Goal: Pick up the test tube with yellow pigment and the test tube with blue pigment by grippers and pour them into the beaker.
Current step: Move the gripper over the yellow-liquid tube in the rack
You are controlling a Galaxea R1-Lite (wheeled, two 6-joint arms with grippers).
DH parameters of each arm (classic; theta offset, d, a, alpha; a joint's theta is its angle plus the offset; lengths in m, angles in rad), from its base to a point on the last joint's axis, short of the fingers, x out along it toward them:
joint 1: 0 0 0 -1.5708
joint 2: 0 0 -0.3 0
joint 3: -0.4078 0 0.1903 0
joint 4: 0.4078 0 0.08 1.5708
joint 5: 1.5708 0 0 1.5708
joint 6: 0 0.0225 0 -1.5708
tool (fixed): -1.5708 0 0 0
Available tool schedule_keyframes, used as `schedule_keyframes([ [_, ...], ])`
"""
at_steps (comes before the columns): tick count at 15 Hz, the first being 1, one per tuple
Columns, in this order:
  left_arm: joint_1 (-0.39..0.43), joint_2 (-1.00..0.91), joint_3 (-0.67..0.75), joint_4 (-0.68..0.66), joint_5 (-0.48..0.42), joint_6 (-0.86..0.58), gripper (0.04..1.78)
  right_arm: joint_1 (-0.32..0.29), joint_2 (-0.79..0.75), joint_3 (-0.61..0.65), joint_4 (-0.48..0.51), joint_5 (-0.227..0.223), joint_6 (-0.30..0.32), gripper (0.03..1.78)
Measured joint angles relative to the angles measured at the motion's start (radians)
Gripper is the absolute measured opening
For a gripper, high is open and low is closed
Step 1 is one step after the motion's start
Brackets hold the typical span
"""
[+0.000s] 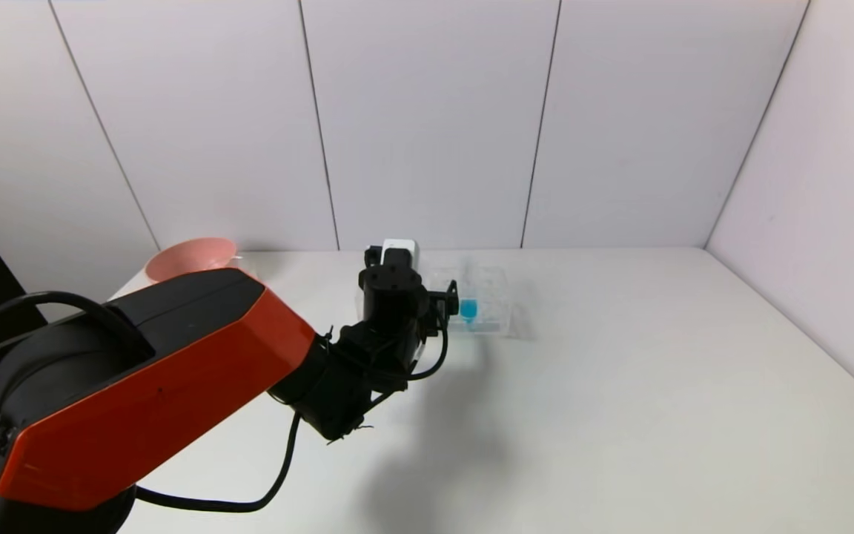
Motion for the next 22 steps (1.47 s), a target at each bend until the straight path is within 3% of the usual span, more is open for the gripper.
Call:
schedule_keyframes([
  [17,0.048,0.067,-0.148,0.083,0.000,-0.004,1.68,0.000,0.000,0.000,0.000,0.000,0.000,1.71],
  [20,0.052,0.075,-0.153,0.089,0.003,-0.006,1.51,0.000,0.000,0.000,0.000,0.000,0.000,1.71],
  [22,0.053,0.077,-0.153,0.090,0.008,-0.006,1.28,0.000,0.000,0.000,0.000,0.000,0.000,1.71],
])
